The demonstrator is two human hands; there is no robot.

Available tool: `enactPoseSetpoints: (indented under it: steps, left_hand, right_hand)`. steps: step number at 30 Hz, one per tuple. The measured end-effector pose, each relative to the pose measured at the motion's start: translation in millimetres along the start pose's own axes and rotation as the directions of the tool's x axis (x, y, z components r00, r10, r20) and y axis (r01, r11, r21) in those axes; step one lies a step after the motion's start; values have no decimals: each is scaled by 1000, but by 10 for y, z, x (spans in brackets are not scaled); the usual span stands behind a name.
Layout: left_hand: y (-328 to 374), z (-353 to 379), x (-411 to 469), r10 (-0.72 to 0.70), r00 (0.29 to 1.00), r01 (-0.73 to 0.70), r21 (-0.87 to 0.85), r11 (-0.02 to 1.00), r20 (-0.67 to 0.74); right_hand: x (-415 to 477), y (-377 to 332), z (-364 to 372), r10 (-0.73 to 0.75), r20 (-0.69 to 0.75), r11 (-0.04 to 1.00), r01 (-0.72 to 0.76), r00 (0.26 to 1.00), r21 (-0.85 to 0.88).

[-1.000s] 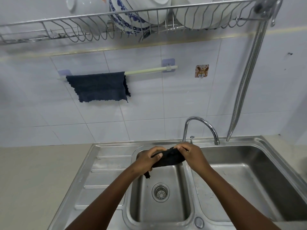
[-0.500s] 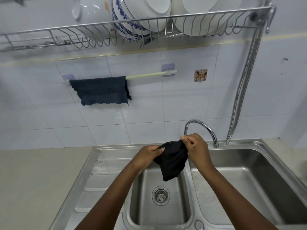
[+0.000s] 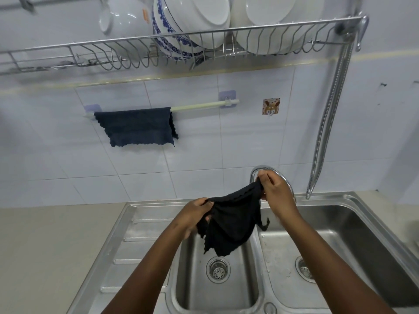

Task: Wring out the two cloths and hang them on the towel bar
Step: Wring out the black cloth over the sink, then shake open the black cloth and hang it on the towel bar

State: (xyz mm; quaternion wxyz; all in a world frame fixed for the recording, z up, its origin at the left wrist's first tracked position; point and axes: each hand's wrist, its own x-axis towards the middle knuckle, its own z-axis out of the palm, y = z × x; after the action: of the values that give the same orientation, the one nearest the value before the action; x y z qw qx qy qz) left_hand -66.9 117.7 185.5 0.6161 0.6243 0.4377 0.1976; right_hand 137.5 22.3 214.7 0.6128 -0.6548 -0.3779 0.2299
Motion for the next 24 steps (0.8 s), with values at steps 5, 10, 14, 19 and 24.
enactPoseSetpoints:
  steps: [5,10,14,19,24]
  left_hand:
    - [40,-96,-14,105,986,-73,235,969,-129]
    - [177,-233,25,370,915,-240,521,819,-159]
    - [421,-434,-14,384,916,-361,661,658,119]
    - [731,-876,-36,207,957,-267,893,362,202]
    - [865,-1025,-95,546,837,-252,867,429,-26]
  right_hand:
    - [72,-99,-185,76,307,993,-101,949,65]
    - [132,-149,-381,136,498,866,142,856,-480]
    - [205,-247,-430,104,483,728,264,869,-632]
    - [339,-461,-562,52,479,519,387,876,-763]
    - [402,-530,-559,-308,246,606,389,919,-694]
